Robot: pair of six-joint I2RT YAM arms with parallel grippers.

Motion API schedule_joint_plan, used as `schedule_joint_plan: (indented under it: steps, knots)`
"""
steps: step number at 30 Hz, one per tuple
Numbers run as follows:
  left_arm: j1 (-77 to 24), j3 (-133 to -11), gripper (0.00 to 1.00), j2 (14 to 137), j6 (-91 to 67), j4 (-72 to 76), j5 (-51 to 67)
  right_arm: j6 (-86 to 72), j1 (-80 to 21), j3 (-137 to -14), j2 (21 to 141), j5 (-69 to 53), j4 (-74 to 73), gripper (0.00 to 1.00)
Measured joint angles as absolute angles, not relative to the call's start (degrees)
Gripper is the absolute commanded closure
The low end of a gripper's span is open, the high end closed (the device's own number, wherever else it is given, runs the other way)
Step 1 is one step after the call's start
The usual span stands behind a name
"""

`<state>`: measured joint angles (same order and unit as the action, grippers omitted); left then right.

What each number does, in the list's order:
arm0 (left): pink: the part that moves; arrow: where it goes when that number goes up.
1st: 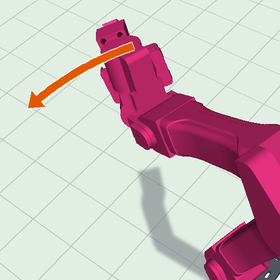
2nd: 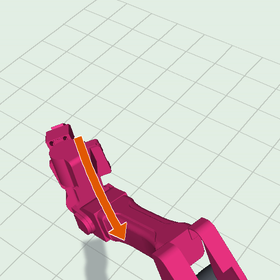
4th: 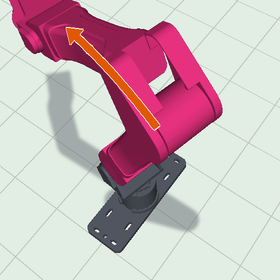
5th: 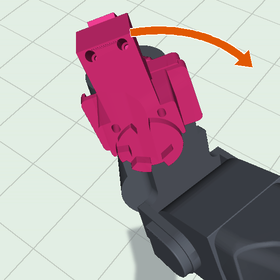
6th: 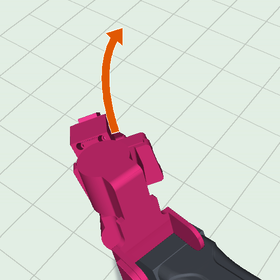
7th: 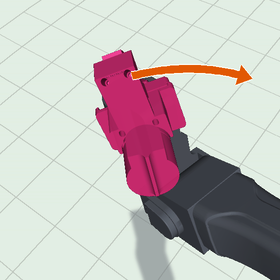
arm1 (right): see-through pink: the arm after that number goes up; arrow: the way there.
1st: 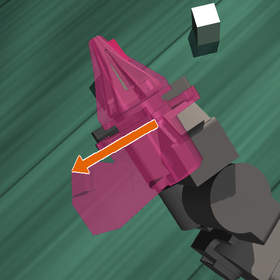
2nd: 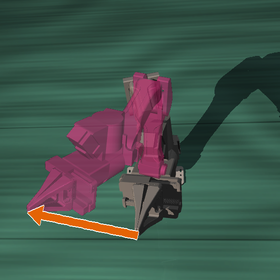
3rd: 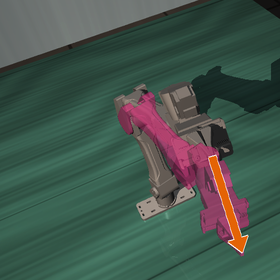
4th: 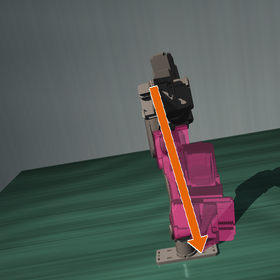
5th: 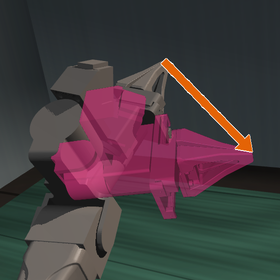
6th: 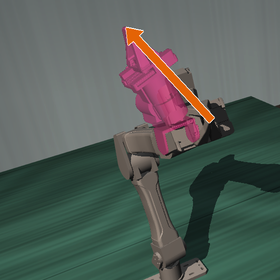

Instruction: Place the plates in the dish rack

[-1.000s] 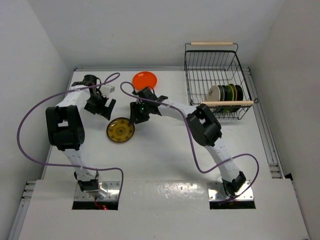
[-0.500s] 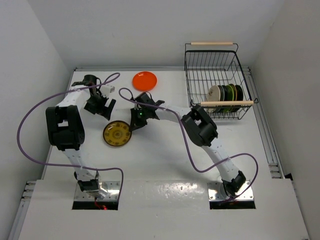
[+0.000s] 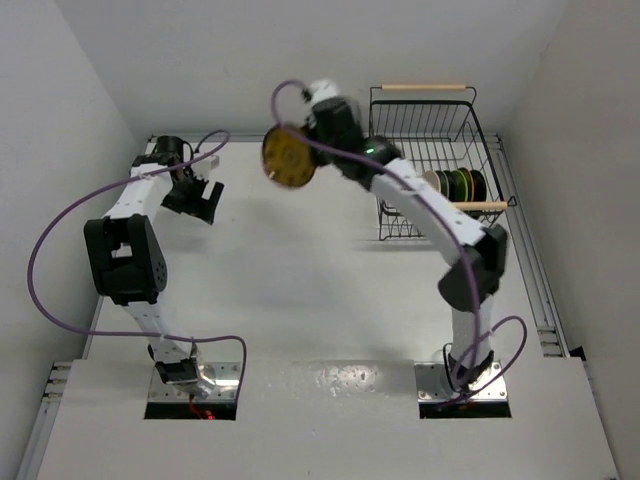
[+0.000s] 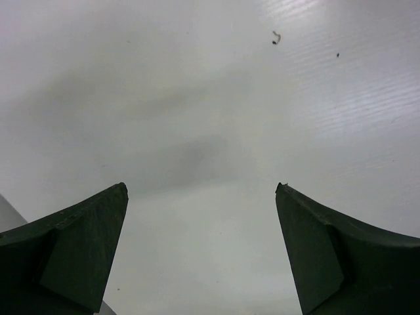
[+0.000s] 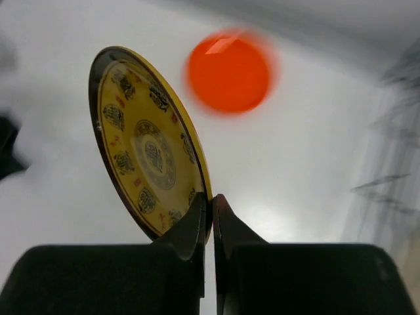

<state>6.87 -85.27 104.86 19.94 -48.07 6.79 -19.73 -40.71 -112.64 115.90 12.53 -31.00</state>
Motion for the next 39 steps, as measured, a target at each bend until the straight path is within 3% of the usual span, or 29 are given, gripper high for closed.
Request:
schedule_joint_plan:
  steps: [6,11,21,36,39]
  knots:
    - [7.07,-86.54,0.00,104.40,18.79,-47.31,6.85,-4.86,-31.27,-116.57,100.60,38.41,-30.22,1.00]
    - [7.07,-86.54,0.00,104.40,18.72,-47.40,7.05,5.23,-24.64,-115.26,102.10,53.67,-31.92,1.00]
    - [7.07,-86.52,0.00,104.40,18.70,-47.44,7.07,-0.84,-20.03,-109.82,116.64,48.05,-47.31,1.00]
    - [7.07,-86.41,0.00,104.40,18.72,-47.44,7.44,-9.34,-19.73,-109.27,123.48,47.16,-52.73,1.00]
    - [7.07,-86.41,0.00,104.47,18.70,-47.44,8.34,-11.09,-19.73,-109.30,123.50,46.19,-53.43,0.86]
